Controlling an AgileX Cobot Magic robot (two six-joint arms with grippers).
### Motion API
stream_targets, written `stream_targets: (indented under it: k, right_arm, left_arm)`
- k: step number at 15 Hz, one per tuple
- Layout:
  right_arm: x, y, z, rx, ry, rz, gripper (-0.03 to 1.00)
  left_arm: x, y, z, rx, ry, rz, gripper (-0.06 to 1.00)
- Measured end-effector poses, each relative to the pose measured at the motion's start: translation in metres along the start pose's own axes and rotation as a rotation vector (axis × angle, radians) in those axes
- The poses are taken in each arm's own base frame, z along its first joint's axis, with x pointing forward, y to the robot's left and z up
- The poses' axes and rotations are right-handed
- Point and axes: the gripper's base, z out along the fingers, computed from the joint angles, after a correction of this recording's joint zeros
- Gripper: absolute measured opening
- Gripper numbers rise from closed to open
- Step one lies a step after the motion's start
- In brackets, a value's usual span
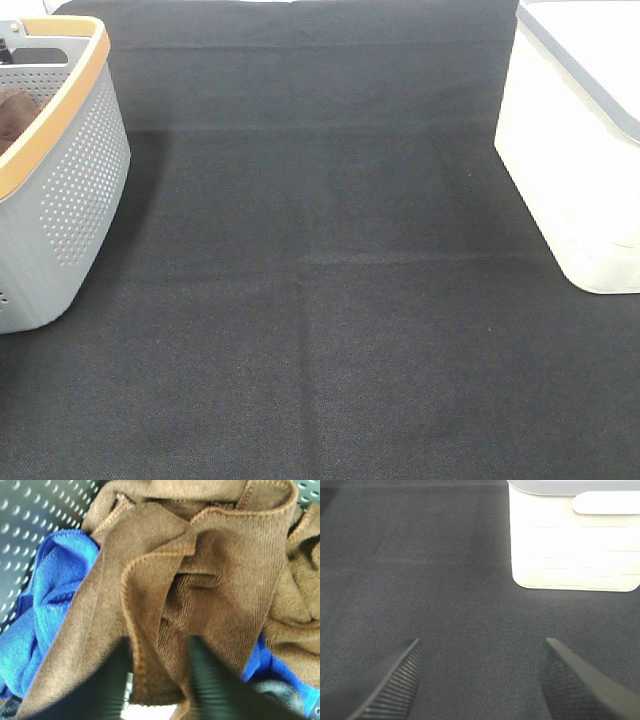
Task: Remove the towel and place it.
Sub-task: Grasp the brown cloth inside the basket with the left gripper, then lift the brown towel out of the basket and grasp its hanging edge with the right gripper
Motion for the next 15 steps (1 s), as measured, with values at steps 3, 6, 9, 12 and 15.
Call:
stream_targets:
  k: [3, 6, 9, 12, 15]
  right_arm:
    - [0.000, 0.000, 0.000, 0.000, 0.000, 0.000, 0.64]
    - [0.000, 0.000, 0.000, 0.000, 0.000, 0.000, 0.64]
    - [0.000, 0.000, 0.000, 0.000, 0.000, 0.000, 0.64]
    - [0.000, 0.000, 0.000, 0.000, 0.000, 0.000, 0.64]
    - [0.000, 0.000, 0.000, 0.000, 0.000, 0.000, 0.64]
  left_arm:
    - [0.000, 0.000, 0.000, 0.000, -0.001, 0.059, 0.03]
    - [0.001, 0.000, 0.000, -0.004, 0.007, 0.133, 0.00]
    - [0.000, -0.001, -0.025, 0.036, -0.012, 0.138, 0.00]
    - [-0.002, -0.002, -0.087, 0.116, -0.113, 0.175, 0.00]
    - [0.001, 0.001, -0.131, 0.156, -0.186, 0.182, 0.00]
